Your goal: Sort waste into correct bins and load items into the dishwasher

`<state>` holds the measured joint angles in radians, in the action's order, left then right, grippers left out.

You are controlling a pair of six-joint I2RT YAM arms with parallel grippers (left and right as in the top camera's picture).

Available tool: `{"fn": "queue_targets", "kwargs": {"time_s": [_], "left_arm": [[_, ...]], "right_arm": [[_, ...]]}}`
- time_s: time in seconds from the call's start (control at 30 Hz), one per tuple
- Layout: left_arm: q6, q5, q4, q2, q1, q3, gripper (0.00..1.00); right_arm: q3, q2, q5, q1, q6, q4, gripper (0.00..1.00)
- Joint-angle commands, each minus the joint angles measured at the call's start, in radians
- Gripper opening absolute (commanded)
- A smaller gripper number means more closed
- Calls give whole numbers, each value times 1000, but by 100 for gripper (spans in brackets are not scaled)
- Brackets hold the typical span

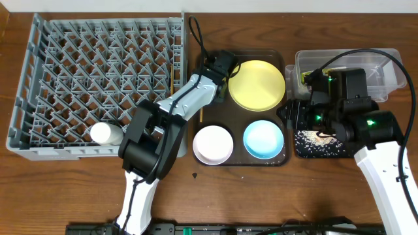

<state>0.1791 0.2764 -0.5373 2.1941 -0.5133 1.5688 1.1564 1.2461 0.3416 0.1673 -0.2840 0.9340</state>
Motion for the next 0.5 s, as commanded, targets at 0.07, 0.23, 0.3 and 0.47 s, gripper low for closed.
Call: {"fn": "queue_targets", "kwargs": {"time_s": [0.07,0.23,0.3,0.47], "left_arm": [[-4,-138,-8,63,6,-4,38],[28,-271,-11,63,6,-3,39],[28,-290,-11,63,6,-3,38],[24,-179,-56,39,7,30,38]], "right_arm": [[6,-4,7,-2,8,5,63],[6,-4,8,-2,8,5,62],[6,-4,8,-2,8,5,62],[6,-4,8,-2,8,9,62]]}}
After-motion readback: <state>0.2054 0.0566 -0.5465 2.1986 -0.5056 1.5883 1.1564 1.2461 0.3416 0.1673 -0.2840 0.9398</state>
